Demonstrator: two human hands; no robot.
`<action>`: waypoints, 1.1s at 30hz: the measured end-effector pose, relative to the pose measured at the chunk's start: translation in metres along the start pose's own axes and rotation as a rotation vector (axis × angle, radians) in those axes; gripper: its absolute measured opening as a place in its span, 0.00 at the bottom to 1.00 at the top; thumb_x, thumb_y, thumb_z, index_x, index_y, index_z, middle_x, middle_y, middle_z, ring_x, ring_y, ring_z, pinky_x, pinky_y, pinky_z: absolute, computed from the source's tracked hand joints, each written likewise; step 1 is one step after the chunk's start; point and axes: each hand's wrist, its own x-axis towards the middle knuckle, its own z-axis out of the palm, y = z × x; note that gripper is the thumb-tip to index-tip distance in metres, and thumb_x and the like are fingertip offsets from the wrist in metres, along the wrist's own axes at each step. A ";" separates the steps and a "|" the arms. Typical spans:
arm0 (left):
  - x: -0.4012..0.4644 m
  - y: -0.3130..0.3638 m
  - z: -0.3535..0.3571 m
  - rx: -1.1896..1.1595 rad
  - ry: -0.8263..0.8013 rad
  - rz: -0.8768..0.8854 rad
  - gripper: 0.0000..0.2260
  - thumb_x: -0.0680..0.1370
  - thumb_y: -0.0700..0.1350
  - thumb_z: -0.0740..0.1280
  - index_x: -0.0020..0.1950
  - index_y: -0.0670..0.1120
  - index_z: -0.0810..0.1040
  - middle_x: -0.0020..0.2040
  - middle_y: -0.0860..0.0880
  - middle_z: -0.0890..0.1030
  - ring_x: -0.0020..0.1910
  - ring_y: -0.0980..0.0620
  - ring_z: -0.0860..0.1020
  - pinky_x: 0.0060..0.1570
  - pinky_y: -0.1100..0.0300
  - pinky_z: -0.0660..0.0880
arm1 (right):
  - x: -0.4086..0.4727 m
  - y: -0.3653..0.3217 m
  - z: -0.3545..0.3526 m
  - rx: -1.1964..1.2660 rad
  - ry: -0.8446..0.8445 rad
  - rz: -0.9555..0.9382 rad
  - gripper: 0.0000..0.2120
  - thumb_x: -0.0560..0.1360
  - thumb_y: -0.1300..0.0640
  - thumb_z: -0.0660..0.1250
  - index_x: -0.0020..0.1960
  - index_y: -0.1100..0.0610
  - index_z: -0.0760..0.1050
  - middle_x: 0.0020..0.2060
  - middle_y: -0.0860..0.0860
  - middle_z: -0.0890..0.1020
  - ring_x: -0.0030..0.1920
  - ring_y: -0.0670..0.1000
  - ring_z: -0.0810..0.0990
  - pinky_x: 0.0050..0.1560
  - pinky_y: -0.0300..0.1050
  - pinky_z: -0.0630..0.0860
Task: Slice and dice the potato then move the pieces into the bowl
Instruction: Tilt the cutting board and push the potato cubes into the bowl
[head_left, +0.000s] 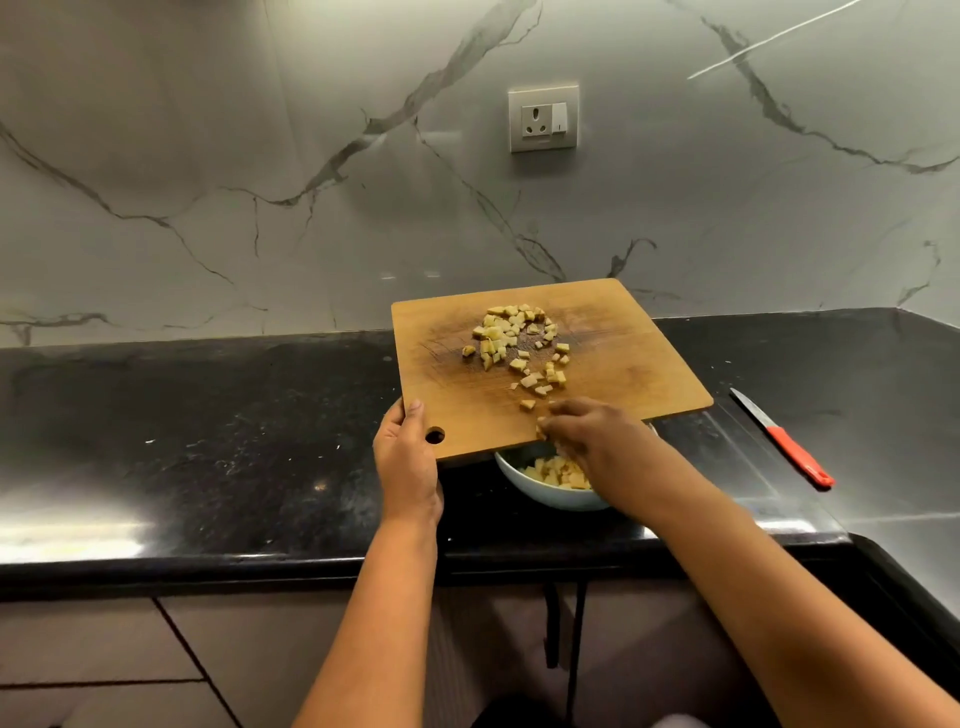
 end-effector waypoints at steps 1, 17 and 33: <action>0.000 0.000 0.000 -0.001 0.002 -0.002 0.10 0.84 0.41 0.58 0.54 0.46 0.80 0.48 0.48 0.81 0.46 0.50 0.77 0.47 0.54 0.74 | -0.004 0.001 0.000 0.011 -0.006 0.001 0.18 0.80 0.63 0.62 0.69 0.53 0.74 0.68 0.49 0.71 0.63 0.52 0.74 0.64 0.46 0.72; 0.002 0.000 0.000 0.001 0.017 -0.029 0.12 0.84 0.42 0.58 0.60 0.41 0.79 0.52 0.43 0.80 0.50 0.45 0.76 0.51 0.49 0.74 | 0.008 0.014 -0.027 0.302 0.053 0.048 0.13 0.68 0.61 0.77 0.51 0.53 0.82 0.46 0.45 0.82 0.49 0.43 0.80 0.55 0.43 0.79; 0.004 -0.004 -0.002 -0.006 0.014 -0.013 0.11 0.84 0.42 0.59 0.56 0.44 0.80 0.52 0.44 0.81 0.52 0.44 0.76 0.54 0.46 0.72 | -0.001 0.015 -0.028 0.102 0.029 0.062 0.10 0.74 0.55 0.72 0.55 0.51 0.82 0.46 0.42 0.78 0.44 0.40 0.74 0.42 0.28 0.67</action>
